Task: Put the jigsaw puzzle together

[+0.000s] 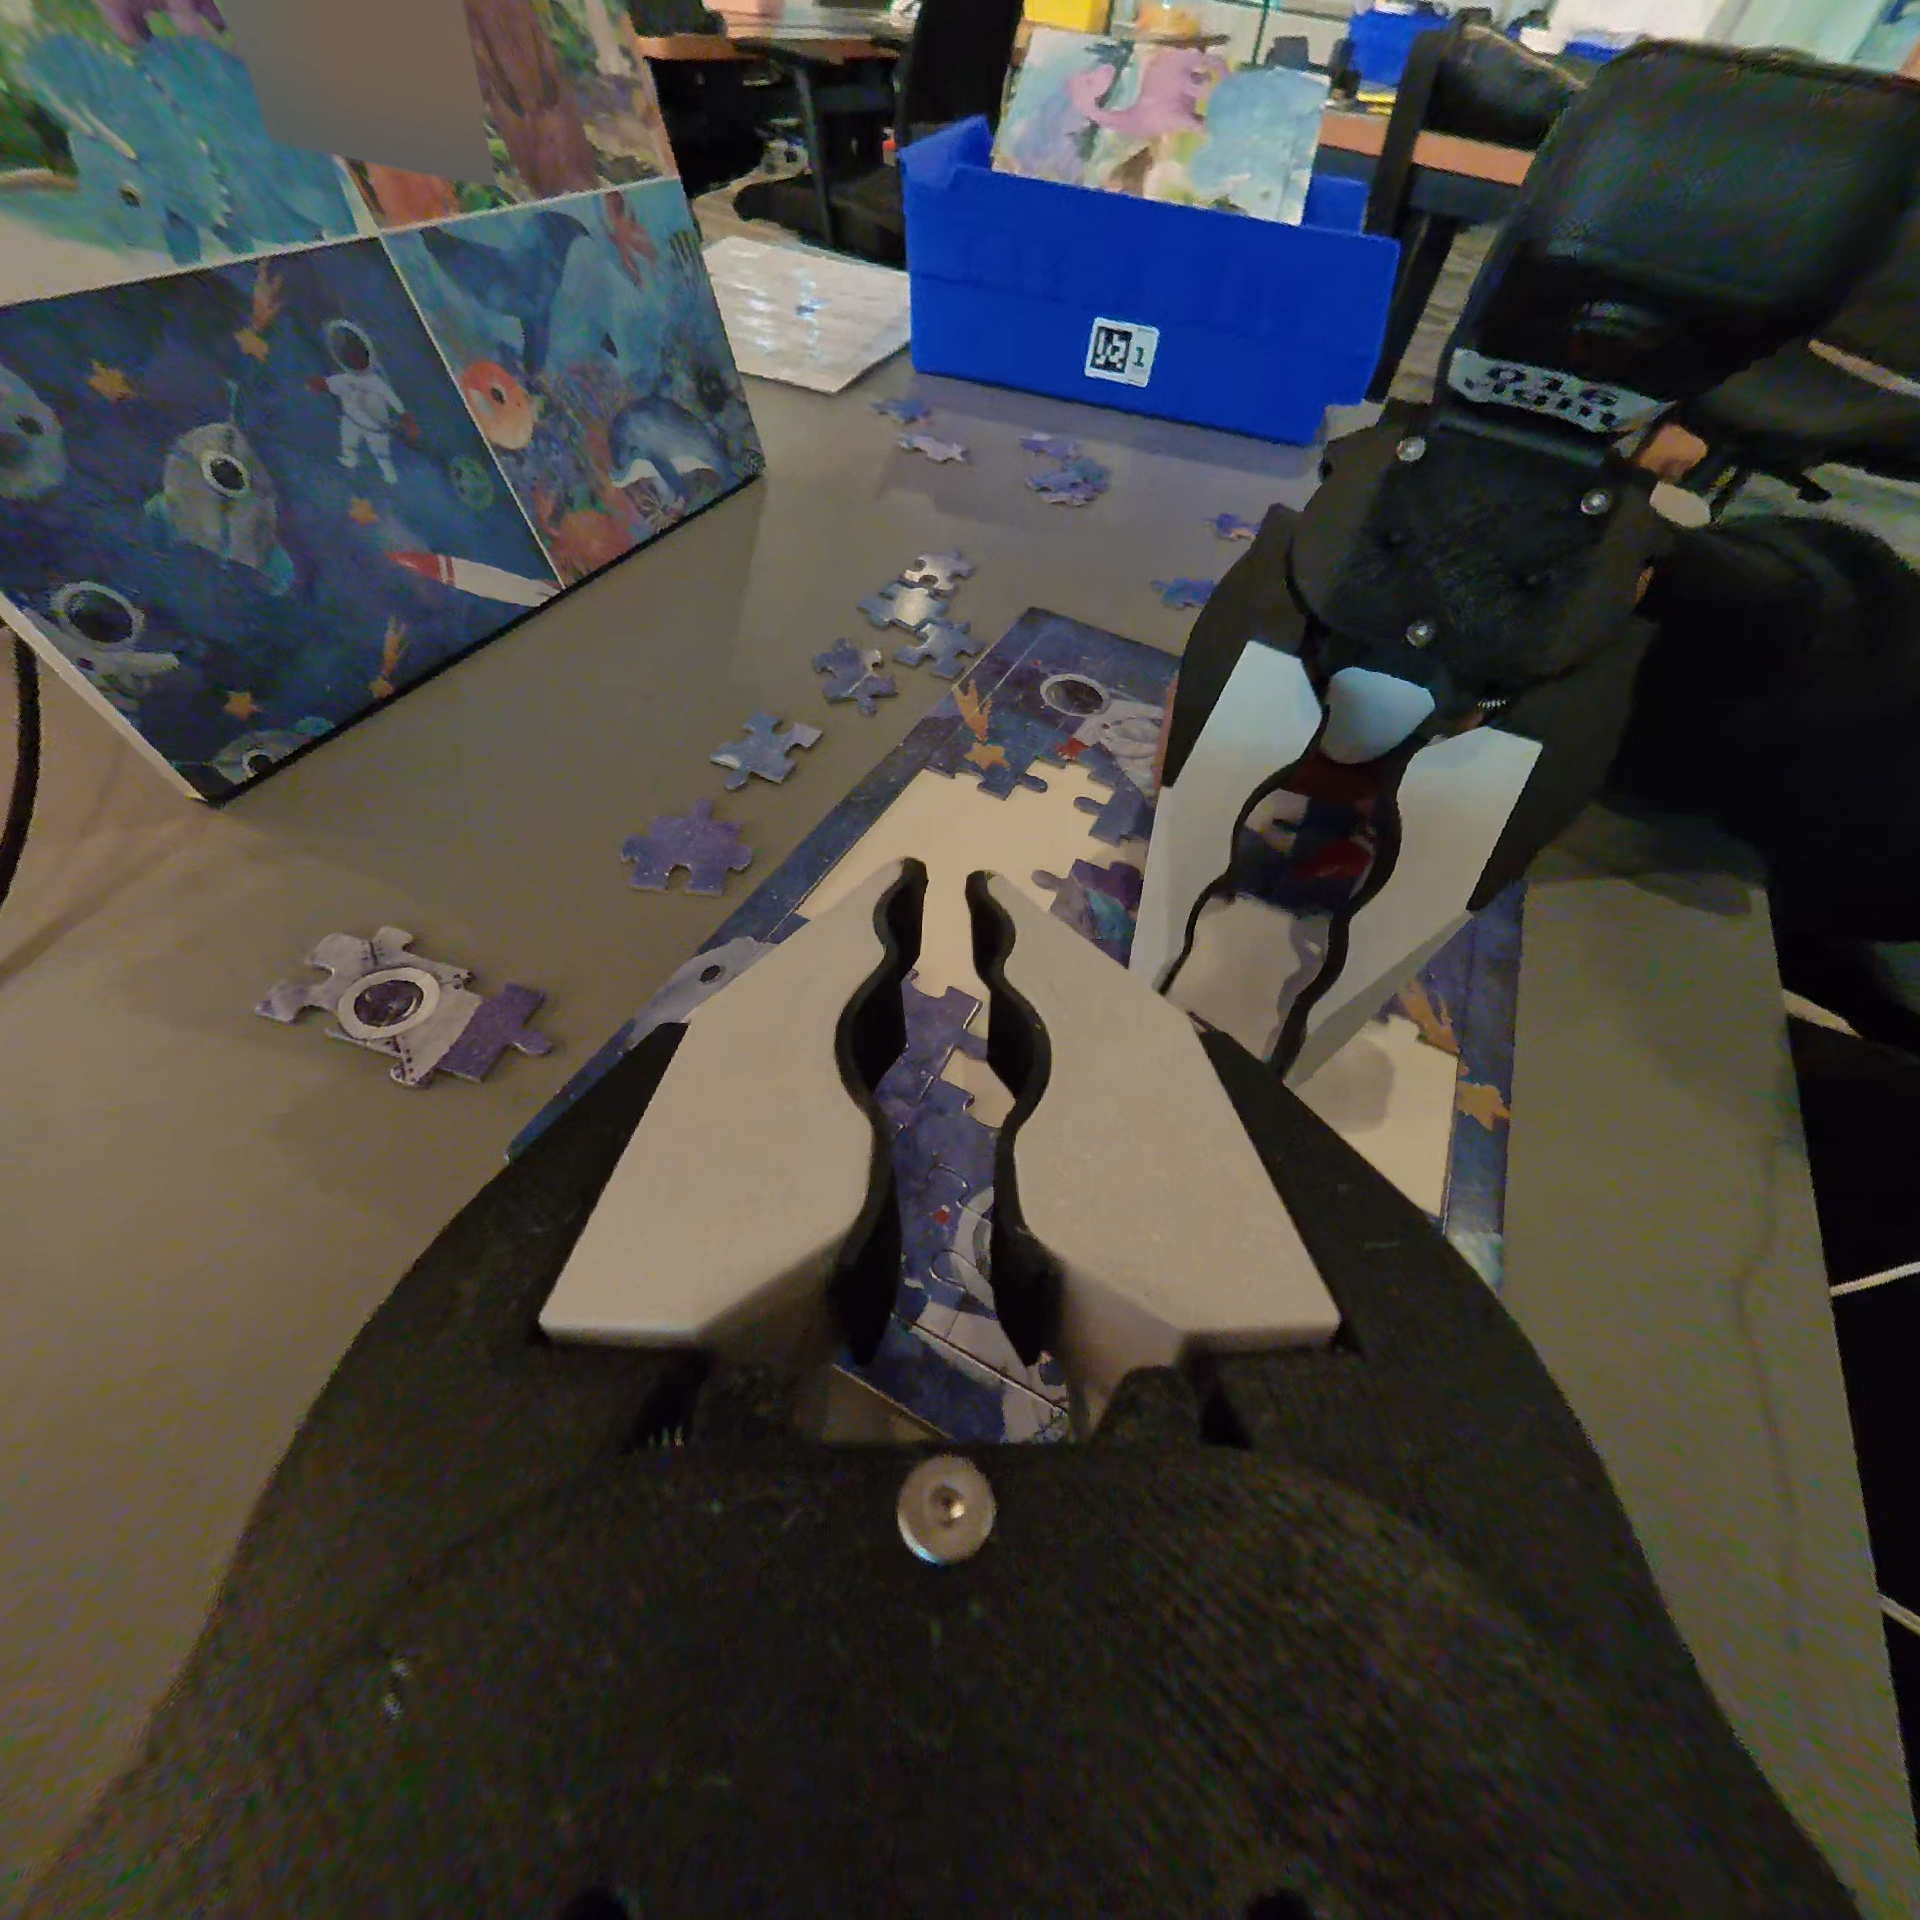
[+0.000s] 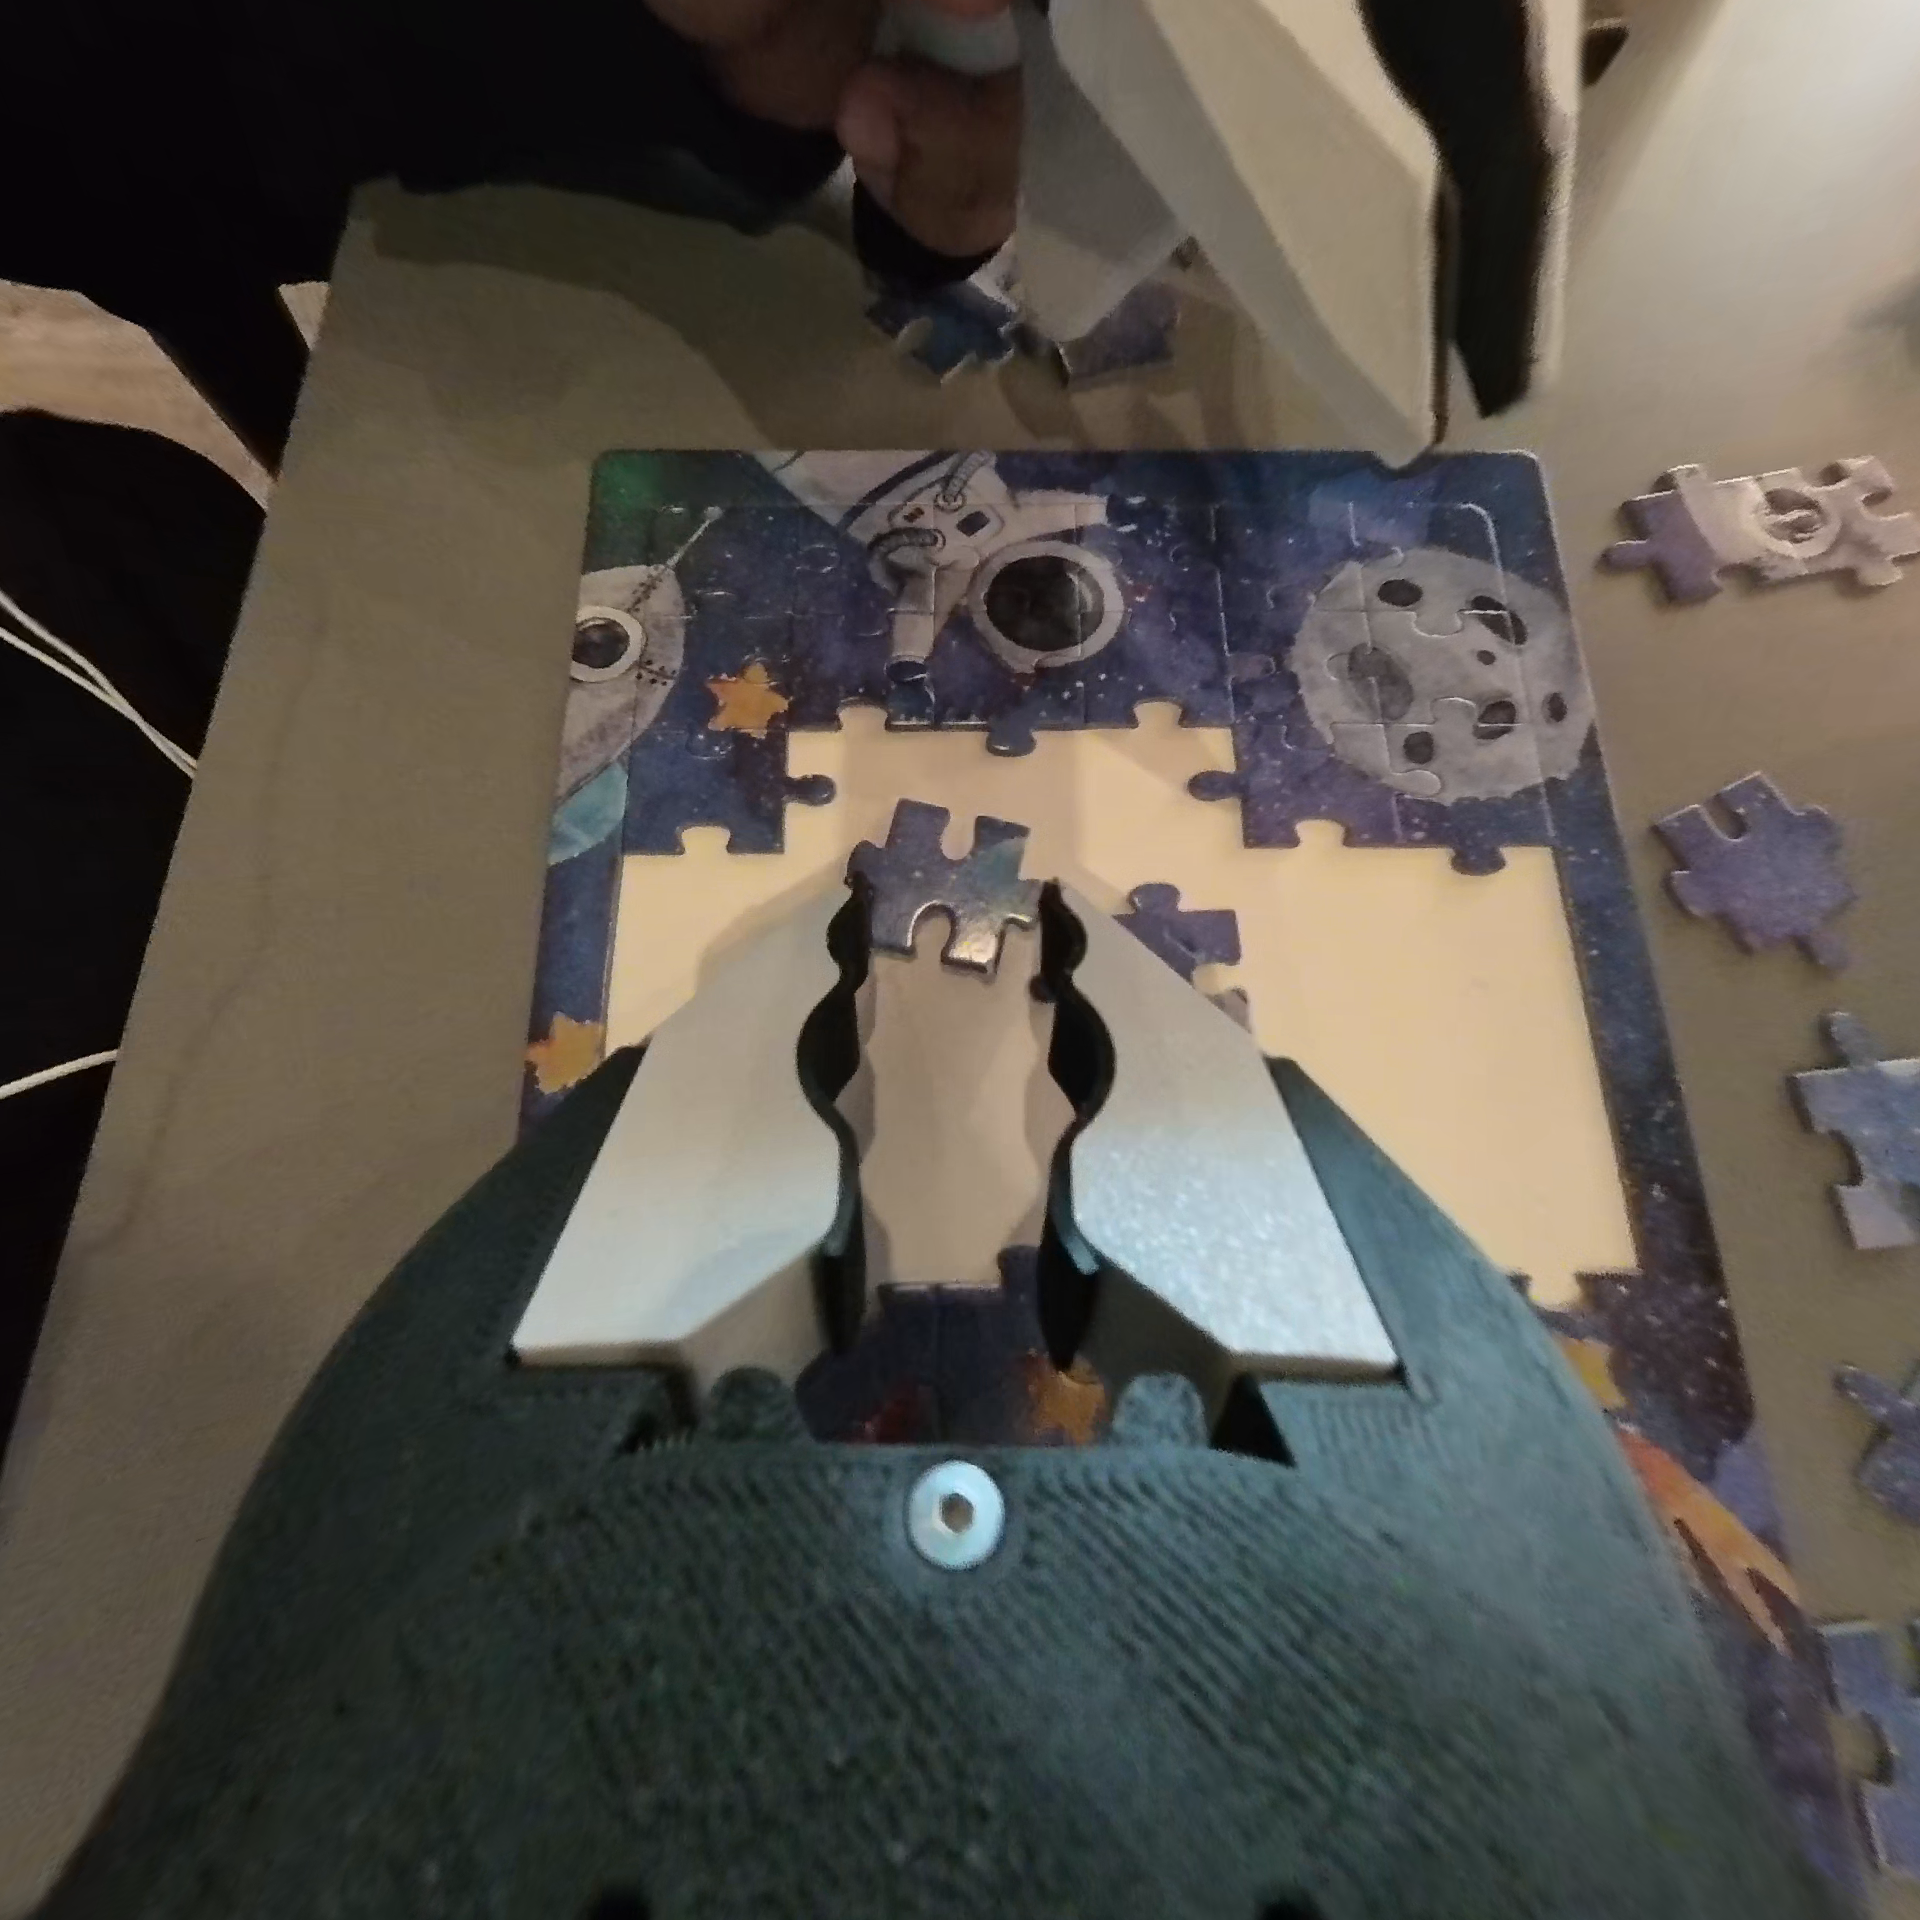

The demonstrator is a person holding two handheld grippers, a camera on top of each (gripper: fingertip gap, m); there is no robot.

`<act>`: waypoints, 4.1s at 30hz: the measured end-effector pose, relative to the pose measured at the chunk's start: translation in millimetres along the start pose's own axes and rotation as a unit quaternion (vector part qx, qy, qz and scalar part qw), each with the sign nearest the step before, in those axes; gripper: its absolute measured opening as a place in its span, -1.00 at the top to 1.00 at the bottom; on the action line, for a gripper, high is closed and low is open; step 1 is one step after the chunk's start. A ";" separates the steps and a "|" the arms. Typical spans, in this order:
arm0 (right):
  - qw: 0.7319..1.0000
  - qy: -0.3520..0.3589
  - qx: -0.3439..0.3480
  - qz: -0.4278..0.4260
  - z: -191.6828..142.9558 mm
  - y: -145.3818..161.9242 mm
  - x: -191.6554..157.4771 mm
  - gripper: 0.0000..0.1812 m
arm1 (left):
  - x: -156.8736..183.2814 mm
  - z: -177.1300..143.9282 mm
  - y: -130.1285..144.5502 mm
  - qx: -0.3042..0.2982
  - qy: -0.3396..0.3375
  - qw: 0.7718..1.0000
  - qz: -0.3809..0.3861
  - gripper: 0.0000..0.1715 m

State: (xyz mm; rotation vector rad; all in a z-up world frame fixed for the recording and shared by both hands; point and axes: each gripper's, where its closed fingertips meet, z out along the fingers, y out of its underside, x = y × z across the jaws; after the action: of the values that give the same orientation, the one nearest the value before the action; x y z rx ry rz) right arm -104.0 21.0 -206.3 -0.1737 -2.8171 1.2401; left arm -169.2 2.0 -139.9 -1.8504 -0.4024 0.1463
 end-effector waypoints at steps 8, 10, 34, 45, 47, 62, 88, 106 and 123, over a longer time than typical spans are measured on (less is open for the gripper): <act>0.989 0.067 0.133 0.022 -36.8 -39.0 23.6 0.65 | 23.0 0.1 -7.4 0.024 0.074 0.997 -0.030 0.71; 0.979 0.106 0.175 0.020 -50.4 -50.8 34.5 0.65 | 31.3 2.6 -8.0 0.023 0.098 0.994 -0.046 0.55; 0.949 0.171 0.262 -0.039 -74.5 -76.1 27.0 0.71 | 66.9 -1.9 -38.8 0.093 0.226 0.956 -0.164 1.00; 0.937 0.169 0.307 -0.016 -89.3 -83.6 28.9 0.70 | 54.1 17.1 -3.3 0.000 0.132 0.987 -0.088 1.00; 0.941 0.143 0.307 -0.001 -83.5 -82.7 25.3 0.67 | 60.4 21.6 4.1 -0.022 0.132 0.989 -0.061 1.00; 0.969 0.133 0.209 0.022 -65.5 -50.6 35.9 1.00 | 51.7 16.9 -3.0 -0.001 0.122 0.989 -0.081 1.00; 0.976 0.147 0.163 0.002 -56.9 -36.2 39.0 0.95 | 39.5 12.7 -6.9 0.012 0.123 0.983 -0.134 1.00; 0.969 0.190 0.156 -0.008 -55.4 -35.3 49.1 0.76 | 43.2 16.5 3.9 -0.021 0.127 0.984 -0.126 1.00; 0.913 0.038 0.182 0.363 -42.3 -12.7 76.0 1.00 | 23.0 29.0 23.9 -0.084 -0.013 0.996 0.003 0.76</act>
State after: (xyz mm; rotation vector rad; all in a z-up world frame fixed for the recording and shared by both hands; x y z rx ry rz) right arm -176.2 53.0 -167.7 -1.2958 -2.4390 1.7894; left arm -151.6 29.8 -169.3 -2.0171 -0.4374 0.1449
